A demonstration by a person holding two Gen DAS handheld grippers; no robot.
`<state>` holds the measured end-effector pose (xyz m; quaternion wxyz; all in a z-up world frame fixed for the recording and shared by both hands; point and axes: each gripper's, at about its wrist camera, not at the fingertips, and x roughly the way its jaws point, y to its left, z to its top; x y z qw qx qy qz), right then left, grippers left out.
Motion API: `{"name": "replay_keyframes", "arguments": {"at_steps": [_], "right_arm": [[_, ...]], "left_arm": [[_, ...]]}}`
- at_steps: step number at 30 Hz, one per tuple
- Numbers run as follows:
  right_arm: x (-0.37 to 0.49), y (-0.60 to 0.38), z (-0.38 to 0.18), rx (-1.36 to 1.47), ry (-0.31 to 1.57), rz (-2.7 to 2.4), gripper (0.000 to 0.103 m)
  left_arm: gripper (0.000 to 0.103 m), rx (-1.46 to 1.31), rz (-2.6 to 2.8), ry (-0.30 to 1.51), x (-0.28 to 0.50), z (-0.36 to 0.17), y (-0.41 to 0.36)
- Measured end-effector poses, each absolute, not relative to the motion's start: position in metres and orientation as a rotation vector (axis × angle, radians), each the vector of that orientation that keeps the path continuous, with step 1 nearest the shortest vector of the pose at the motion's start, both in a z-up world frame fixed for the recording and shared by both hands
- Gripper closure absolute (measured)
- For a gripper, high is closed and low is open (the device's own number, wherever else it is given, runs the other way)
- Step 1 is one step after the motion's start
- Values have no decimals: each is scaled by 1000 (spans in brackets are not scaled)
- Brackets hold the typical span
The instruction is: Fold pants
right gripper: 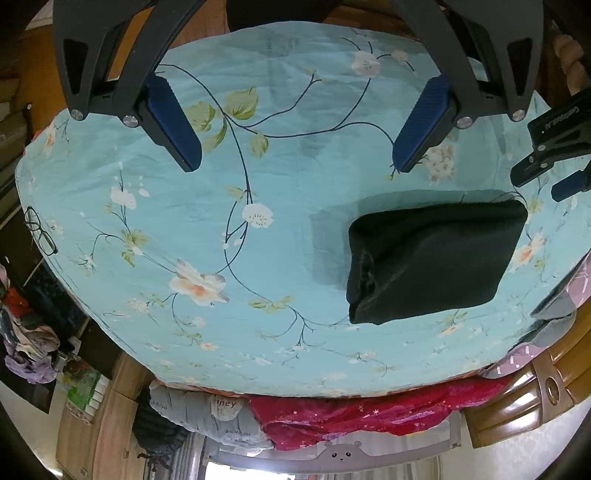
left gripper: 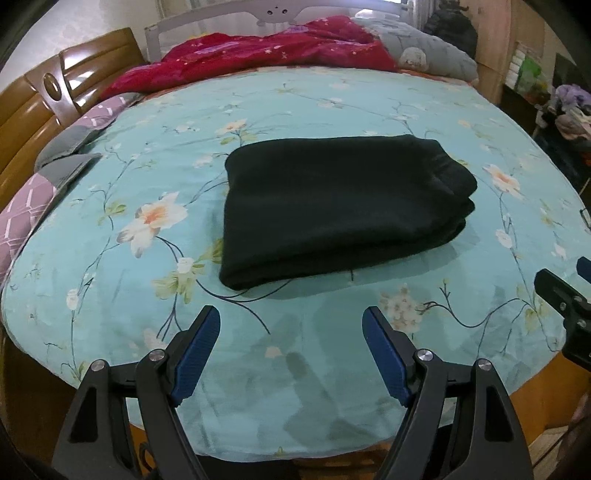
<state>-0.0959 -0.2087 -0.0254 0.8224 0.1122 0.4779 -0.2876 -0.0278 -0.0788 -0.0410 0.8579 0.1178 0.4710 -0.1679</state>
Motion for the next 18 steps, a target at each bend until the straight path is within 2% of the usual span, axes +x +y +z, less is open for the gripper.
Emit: {"name": "replay_keyframes", "arguments": {"at_steps": [18], "right_arm": [[-100,-213,-23,240,1021,-645,0]], "left_arm": [[23,186,-446,975,-35,-22,-88]]}}
